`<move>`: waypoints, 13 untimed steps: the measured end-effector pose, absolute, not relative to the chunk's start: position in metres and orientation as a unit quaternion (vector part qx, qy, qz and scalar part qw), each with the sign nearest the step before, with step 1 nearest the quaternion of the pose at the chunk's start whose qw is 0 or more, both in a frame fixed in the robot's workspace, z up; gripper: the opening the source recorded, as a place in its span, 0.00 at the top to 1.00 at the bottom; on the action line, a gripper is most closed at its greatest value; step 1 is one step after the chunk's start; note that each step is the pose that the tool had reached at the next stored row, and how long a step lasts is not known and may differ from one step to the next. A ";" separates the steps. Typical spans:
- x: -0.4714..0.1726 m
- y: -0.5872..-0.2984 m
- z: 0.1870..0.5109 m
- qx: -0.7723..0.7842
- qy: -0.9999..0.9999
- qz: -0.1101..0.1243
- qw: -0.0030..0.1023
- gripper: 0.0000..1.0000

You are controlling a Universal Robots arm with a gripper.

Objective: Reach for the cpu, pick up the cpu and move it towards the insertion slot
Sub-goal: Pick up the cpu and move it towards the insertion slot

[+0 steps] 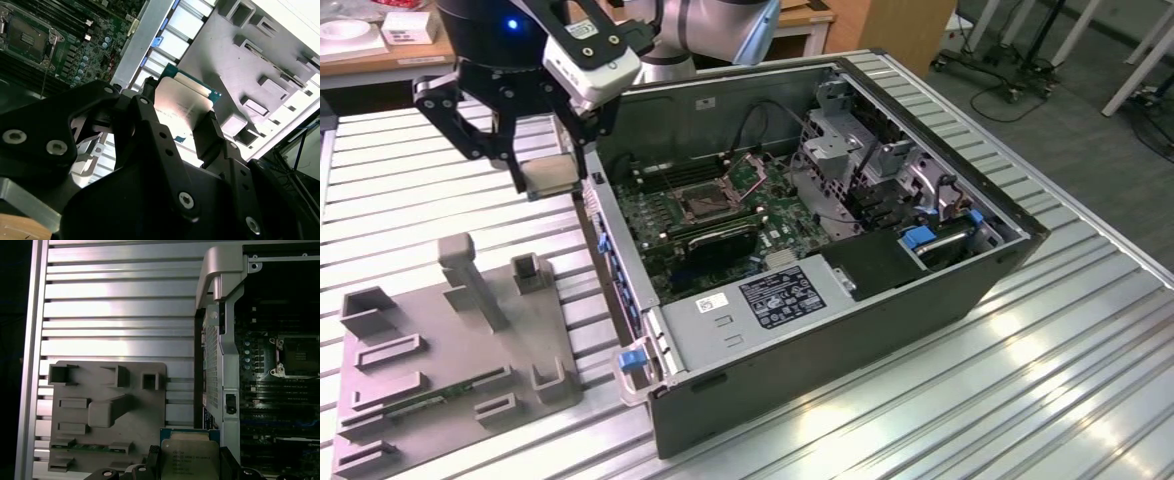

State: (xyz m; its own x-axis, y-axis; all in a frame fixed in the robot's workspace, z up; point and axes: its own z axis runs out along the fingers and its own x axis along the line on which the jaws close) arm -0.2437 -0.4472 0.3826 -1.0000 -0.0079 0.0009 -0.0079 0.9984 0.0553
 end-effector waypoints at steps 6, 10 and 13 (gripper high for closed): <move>-0.241 -0.447 0.383 0.004 -1.000 -0.028 0.001 0.45; -0.240 -0.447 0.383 0.004 -1.000 -0.028 0.001 0.45; -0.239 -0.447 0.383 0.004 -1.000 -0.028 0.001 0.45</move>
State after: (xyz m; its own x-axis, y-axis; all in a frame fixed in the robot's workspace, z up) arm -0.2386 -0.4472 0.3827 -1.0000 -0.0079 0.0010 -0.0079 0.9984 0.0553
